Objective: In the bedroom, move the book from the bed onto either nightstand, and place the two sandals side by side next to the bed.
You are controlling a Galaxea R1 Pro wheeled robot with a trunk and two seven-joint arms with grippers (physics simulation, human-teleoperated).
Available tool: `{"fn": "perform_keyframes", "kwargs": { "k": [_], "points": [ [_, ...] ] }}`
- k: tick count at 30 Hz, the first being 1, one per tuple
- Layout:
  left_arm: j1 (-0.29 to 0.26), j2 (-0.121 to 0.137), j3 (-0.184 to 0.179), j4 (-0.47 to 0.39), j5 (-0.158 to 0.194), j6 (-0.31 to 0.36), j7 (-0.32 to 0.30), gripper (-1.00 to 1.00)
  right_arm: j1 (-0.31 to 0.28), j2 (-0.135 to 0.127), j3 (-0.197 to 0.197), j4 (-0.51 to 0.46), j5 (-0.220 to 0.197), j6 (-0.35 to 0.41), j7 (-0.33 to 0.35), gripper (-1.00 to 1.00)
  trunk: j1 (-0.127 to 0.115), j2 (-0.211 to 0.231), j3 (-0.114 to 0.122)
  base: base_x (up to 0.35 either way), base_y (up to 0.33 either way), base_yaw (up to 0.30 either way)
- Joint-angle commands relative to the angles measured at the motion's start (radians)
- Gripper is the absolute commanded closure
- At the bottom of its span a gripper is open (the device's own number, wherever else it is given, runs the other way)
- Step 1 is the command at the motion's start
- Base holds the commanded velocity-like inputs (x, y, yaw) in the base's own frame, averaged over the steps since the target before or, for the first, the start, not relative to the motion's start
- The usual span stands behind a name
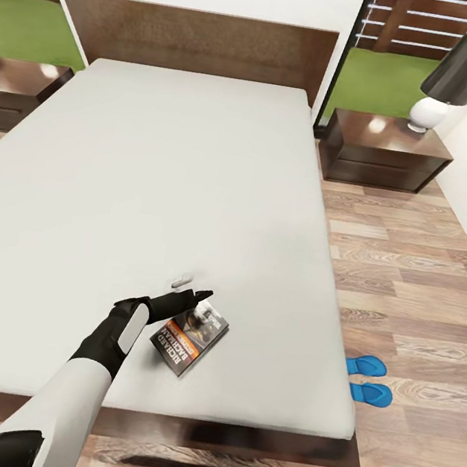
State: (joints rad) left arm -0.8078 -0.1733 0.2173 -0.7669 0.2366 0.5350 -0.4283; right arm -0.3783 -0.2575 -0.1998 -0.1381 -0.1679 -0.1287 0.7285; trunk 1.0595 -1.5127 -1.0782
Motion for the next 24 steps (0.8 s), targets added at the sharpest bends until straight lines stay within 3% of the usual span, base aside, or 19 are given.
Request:
{"fn": "perform_keyframes", "kwargs": {
  "k": [1,24],
  "points": [
    [-0.001,-0.001,0.005,0.000,0.004,0.008,-0.003,-1.00,-0.001,0.000,-0.001,0.002,-0.004,-0.001,0.005,-1.00,0.000,0.000,-0.001,0.000,0.000,-0.005],
    [-0.001,-0.001,0.005,-0.001,0.004,0.008,-0.003,-1.00,-0.001,0.000,-0.001,0.002,-0.004,-0.001,0.005,-1.00,0.000,0.000,0.003,0.000,0.000,-0.045]
  ]
}}
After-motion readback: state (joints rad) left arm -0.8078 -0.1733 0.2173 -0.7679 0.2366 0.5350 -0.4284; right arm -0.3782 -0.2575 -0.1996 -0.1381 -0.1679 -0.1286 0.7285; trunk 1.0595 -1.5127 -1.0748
